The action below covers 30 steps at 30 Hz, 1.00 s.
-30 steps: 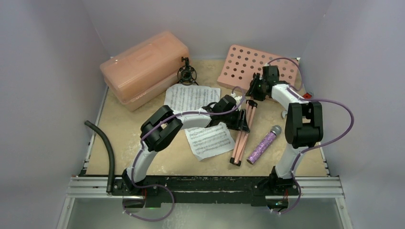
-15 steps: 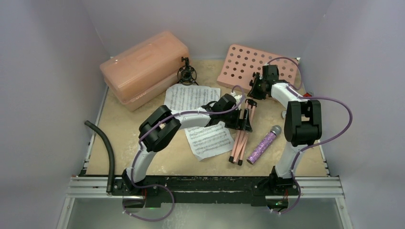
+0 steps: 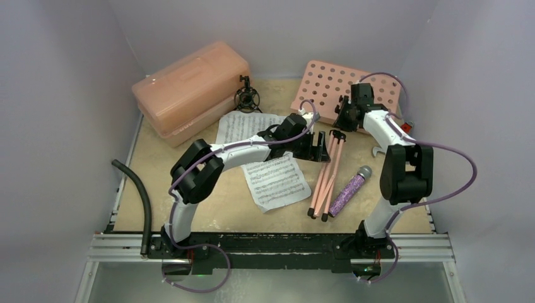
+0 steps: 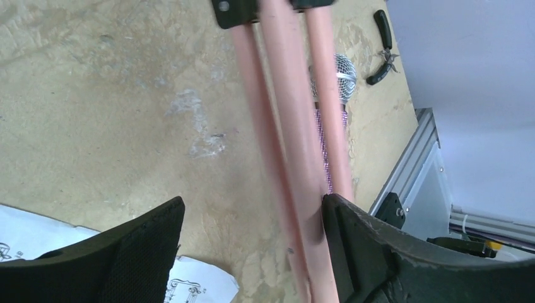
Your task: Set up the instrument practice props
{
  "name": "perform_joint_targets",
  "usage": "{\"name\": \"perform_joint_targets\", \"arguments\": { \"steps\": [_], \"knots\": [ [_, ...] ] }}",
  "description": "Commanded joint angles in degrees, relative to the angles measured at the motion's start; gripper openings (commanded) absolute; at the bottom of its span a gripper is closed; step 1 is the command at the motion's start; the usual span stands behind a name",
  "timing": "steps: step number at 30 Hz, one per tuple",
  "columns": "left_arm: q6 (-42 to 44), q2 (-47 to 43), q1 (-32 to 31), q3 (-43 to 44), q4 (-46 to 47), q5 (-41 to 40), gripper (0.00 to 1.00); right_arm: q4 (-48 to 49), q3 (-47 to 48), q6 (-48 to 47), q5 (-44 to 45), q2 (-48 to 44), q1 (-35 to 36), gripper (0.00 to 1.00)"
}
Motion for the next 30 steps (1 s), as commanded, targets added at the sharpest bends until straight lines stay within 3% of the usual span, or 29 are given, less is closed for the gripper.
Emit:
{"name": "perform_joint_targets", "arguments": {
  "steps": [1,10,16,23,30],
  "knots": [
    [1.5,-2.0,1.5,2.4,-0.6,0.2,0.76,7.8,4.7,1.5,-0.2,-8.9,0.2,0.0],
    [-1.1,-1.8,1.9,2.0,4.3,5.0,0.62,8.7,1.8,4.6,0.7,-12.4,0.2,0.0],
    [-2.3,-1.8,1.9,1.4,6.3,7.0,0.37,8.3,1.6,4.9,0.6,-13.8,0.2,0.0],
    [-2.3,-2.6,1.9,0.5,6.9,8.0,0.0,8.0,2.6,3.5,-0.7,-14.8,0.3,0.0],
    [-1.5,-4.4,1.9,-0.5,6.9,7.6,0.0,9.3,6.4,1.1,-7.0,-16.4,0.5,0.0]
  ]
}}
